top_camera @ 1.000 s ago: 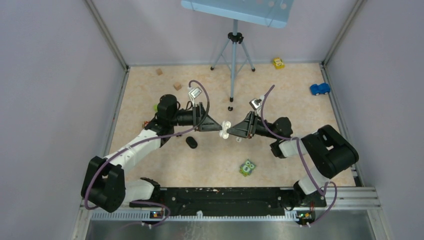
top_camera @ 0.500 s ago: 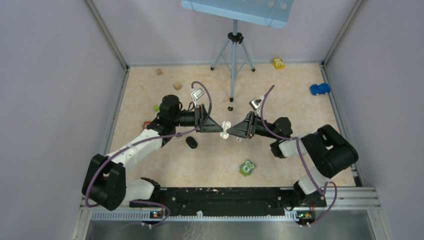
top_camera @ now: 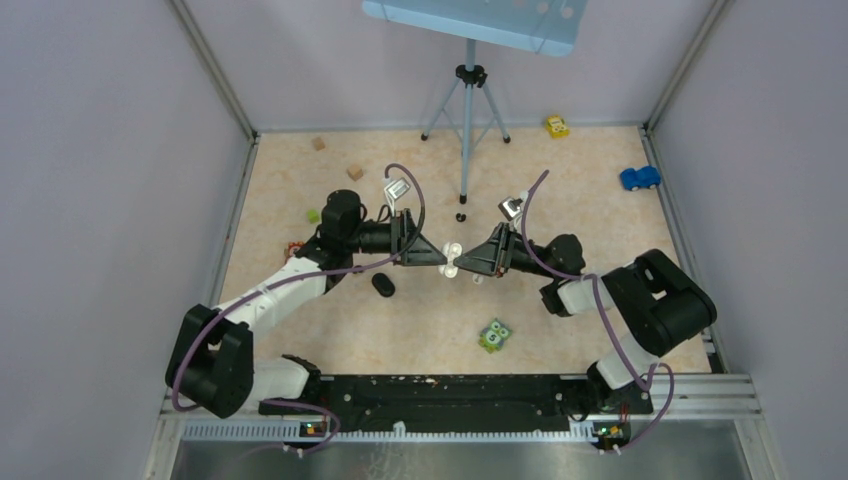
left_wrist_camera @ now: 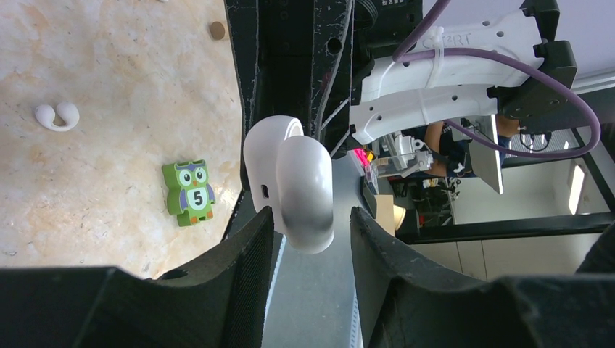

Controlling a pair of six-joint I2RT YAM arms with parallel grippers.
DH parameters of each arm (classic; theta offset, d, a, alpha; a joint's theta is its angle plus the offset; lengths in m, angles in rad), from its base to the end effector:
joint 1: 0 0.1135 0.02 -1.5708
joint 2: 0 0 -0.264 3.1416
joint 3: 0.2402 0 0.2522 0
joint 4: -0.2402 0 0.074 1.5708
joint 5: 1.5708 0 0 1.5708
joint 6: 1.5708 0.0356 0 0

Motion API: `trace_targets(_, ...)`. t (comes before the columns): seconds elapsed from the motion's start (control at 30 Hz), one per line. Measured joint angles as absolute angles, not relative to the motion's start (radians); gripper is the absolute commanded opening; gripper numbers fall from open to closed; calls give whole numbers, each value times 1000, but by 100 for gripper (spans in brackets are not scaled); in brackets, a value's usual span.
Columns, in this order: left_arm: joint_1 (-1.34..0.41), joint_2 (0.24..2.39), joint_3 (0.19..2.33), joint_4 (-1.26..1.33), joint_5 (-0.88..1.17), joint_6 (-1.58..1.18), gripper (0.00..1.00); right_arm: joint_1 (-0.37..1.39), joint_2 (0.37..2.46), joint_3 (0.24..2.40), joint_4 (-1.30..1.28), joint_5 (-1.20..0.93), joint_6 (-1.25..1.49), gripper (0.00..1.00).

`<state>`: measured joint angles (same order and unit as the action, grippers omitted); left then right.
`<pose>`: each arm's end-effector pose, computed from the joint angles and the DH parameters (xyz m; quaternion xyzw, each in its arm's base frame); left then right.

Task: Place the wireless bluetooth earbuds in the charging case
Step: Pass from the right arm to the left

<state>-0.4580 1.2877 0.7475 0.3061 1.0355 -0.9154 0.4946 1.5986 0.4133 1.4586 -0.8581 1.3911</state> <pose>0.2348 -0.1499 0.2711 0.1441 0.7338 -0.6418 0.1702 0.2237 0.1513 0.1992 -0.0606 0.6388 0.7340 0.2223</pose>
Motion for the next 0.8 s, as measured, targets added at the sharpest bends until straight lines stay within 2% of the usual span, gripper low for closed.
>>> trace_targets(0.23, -460, 1291, 748, 307, 1035, -915, 42, 495, 1599, 413, 1459, -859, 1391, 0)
trace_targets(0.47, -466, 1308, 748, 307, 1032, -915, 44, 495, 1599, 413, 1459, -859, 1391, 0)
trace_targets(0.67, -471, 1310, 748, 308, 1033, -918, 31, 495, 1599, 413, 1457, -859, 1391, 0)
trace_targets(0.8, -471, 1311, 748, 314, 1033, -919, 26, 493, 1599, 413, 1457, -860, 1390, 0)
